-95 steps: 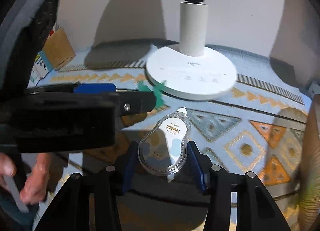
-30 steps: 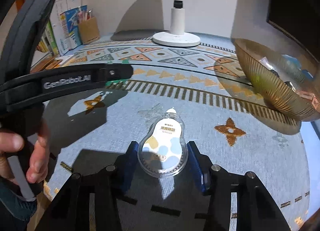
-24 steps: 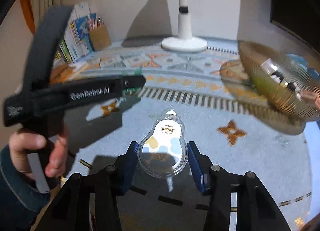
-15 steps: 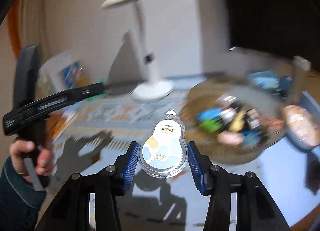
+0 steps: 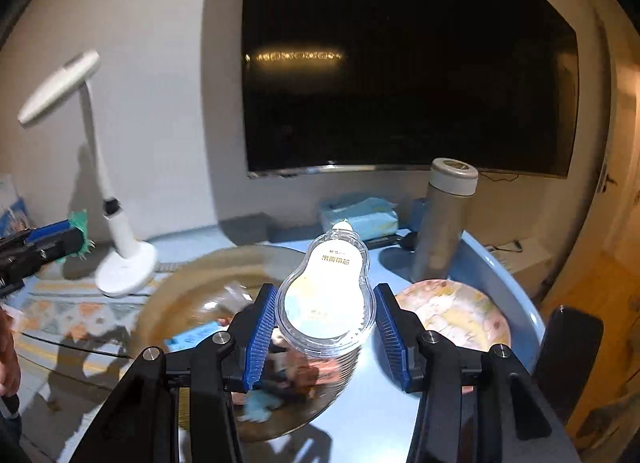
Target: Organize rigid objects
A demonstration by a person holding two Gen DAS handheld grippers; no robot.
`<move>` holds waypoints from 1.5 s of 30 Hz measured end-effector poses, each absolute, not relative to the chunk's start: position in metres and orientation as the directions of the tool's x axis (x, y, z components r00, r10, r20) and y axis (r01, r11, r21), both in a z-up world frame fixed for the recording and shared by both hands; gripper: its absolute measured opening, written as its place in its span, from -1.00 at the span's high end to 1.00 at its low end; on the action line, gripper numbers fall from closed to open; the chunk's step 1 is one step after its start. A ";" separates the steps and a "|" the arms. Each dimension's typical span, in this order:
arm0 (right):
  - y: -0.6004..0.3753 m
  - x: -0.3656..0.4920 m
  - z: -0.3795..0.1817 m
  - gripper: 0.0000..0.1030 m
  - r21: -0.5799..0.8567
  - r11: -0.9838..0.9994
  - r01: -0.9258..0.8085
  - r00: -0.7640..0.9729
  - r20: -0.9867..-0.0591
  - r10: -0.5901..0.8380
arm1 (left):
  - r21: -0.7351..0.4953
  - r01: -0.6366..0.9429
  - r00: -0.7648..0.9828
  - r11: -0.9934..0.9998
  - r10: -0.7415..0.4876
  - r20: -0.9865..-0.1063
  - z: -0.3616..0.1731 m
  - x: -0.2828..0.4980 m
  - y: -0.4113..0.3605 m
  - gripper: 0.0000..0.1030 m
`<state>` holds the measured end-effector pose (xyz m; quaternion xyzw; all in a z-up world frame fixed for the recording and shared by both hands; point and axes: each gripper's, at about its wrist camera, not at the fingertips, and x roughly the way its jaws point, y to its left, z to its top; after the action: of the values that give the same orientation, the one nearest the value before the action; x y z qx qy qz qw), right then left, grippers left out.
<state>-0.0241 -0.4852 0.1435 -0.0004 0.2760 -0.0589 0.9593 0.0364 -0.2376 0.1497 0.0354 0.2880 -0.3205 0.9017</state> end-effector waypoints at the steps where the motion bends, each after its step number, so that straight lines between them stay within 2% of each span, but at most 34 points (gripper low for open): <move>1: -0.488 -0.018 0.141 0.06 -0.040 0.993 0.109 0.834 -0.541 -0.113 | -0.130 0.599 0.615 0.790 -0.558 -0.557 0.141 0.042 -0.243 0.16; 6: -0.493 0.012 0.114 0.07 -0.042 0.996 0.076 0.789 -0.608 -0.086 | -0.165 0.621 0.525 0.766 -0.563 -0.638 0.102 0.064 -0.266 0.16; 11: -0.496 0.037 0.094 0.07 -0.072 0.994 0.081 0.761 -0.640 -0.108 | -0.179 0.639 0.491 0.748 -0.576 -0.654 0.092 0.070 -0.275 0.10; 12: -0.498 0.043 0.092 0.07 -0.073 0.994 0.081 0.754 -0.647 -0.109 | -0.212 0.643 0.467 0.736 -0.596 -0.653 0.092 0.072 -0.276 -0.23; 13: -0.500 0.049 0.090 0.04 -0.056 0.995 0.080 0.743 -0.662 -0.098 | -0.247 0.640 0.450 0.728 -0.615 -0.648 0.091 0.074 -0.274 -0.43; 14: -0.504 0.054 0.087 -0.10 -0.016 0.996 0.093 0.731 -0.678 -0.079 | -0.261 0.628 0.463 0.733 -0.621 -0.632 0.093 0.073 -0.270 -0.63; 15: -0.509 0.055 0.085 -0.17 0.026 0.994 0.110 0.729 -0.682 -0.063 | -0.262 0.620 0.480 0.740 -0.622 -0.619 0.094 0.072 -0.266 -0.64; 18: -0.516 0.047 0.085 -0.18 0.056 0.988 0.147 0.732 -0.678 -0.070 | -0.256 0.609 0.486 0.751 -0.608 -0.628 0.096 0.069 -0.251 -0.64; 23: -0.522 0.020 0.094 -0.18 0.160 0.977 0.137 0.749 -0.662 0.004 | -0.229 0.570 0.541 0.789 -0.570 -0.618 0.105 0.052 -0.215 -0.64; 28: -0.496 -0.002 0.112 -0.18 0.248 0.968 0.042 0.758 -0.639 0.131 | -0.216 0.536 0.600 0.816 -0.548 -0.583 0.125 0.021 -0.176 -0.64; 37: -0.388 -0.050 0.156 -0.22 0.198 0.964 -0.178 0.776 -0.574 0.261 | -0.178 0.475 0.721 0.862 -0.497 -0.483 0.171 -0.054 -0.094 -0.64; 38: -0.375 -0.056 0.159 -0.22 0.185 0.963 -0.197 0.778 -0.569 0.268 | -0.185 0.475 0.726 0.860 -0.502 -0.469 0.174 -0.060 -0.086 -0.66; 40: -0.355 -0.064 0.164 -0.23 0.178 0.959 -0.219 0.777 -0.562 0.282 | -0.197 0.460 0.752 0.866 -0.498 -0.432 0.179 -0.078 -0.063 -0.93; 41: -0.347 -0.066 0.164 -0.23 0.183 0.956 -0.231 0.772 -0.564 0.294 | -0.196 0.447 0.767 0.873 -0.487 -0.418 0.181 -0.084 -0.057 -0.99; 45: -0.318 -0.070 0.160 -0.23 0.196 0.945 -0.262 0.748 -0.578 0.327 | -0.184 0.341 0.830 0.922 -0.387 -0.402 0.183 -0.109 -0.030 -0.99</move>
<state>-0.0701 -0.3185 0.1599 0.0511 0.3181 0.1577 0.9334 -0.1090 -0.0302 0.1827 -0.0521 0.2209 -0.1906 0.9551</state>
